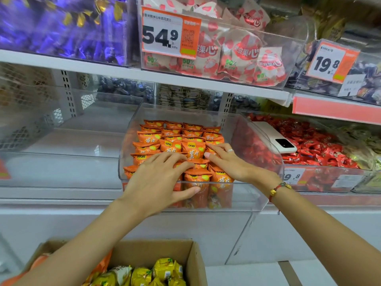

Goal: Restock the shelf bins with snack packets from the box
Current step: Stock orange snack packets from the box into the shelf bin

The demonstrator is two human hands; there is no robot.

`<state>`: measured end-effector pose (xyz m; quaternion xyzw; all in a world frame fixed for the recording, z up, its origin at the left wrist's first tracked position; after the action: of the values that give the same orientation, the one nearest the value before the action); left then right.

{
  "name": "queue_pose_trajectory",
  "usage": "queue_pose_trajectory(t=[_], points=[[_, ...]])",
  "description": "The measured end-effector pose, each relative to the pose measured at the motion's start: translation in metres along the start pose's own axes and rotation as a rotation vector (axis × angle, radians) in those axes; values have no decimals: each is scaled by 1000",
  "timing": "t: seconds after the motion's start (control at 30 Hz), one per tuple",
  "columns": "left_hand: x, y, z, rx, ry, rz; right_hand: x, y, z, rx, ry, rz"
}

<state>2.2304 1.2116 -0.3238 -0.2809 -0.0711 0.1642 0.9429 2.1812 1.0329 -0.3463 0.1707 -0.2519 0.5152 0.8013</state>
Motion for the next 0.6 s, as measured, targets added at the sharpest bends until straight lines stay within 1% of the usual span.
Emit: queue_pose_trajectory(t=[0.07,0.1,0.17,0.2,0.27,0.3,0.33,0.37,0.4,0.47,0.53,0.6], points=[[0,0,0,30,28,-3,0,3,5,-4,91,-38],[0,0,1,46,48,-8,2,5,10,-37,151,-43],[-2,3,7,54,92,-32,15,14,24,-168,265,14],[-3,6,13,33,114,-45,29,24,29,-253,314,77],[-2,19,31,-55,168,-58,62,54,34,-429,362,271],[-1,28,41,-106,193,-55,79,73,32,-493,349,376],[3,40,49,-156,211,-41,93,90,26,-513,316,455],[8,53,56,-201,225,-10,103,104,17,-487,276,504],[15,67,60,-235,238,37,110,113,4,-420,246,530],[28,96,62,-266,260,140,115,122,-28,-225,235,525],[40,126,55,-248,279,230,109,119,-63,-24,273,463],[55,161,40,-195,297,353,99,114,-101,137,323,400]])
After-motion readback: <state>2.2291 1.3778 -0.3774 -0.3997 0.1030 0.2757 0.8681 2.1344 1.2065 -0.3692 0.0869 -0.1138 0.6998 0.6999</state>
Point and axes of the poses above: each hand's wrist, its own y-axis away from the middle knuckle, its own z-axis out of the back of the hand, x = y × z, the point moved 8 cm from there along -y, towards the middle knuckle, and after that the axes turned 6 degrees about z, right-handed, at the moved point
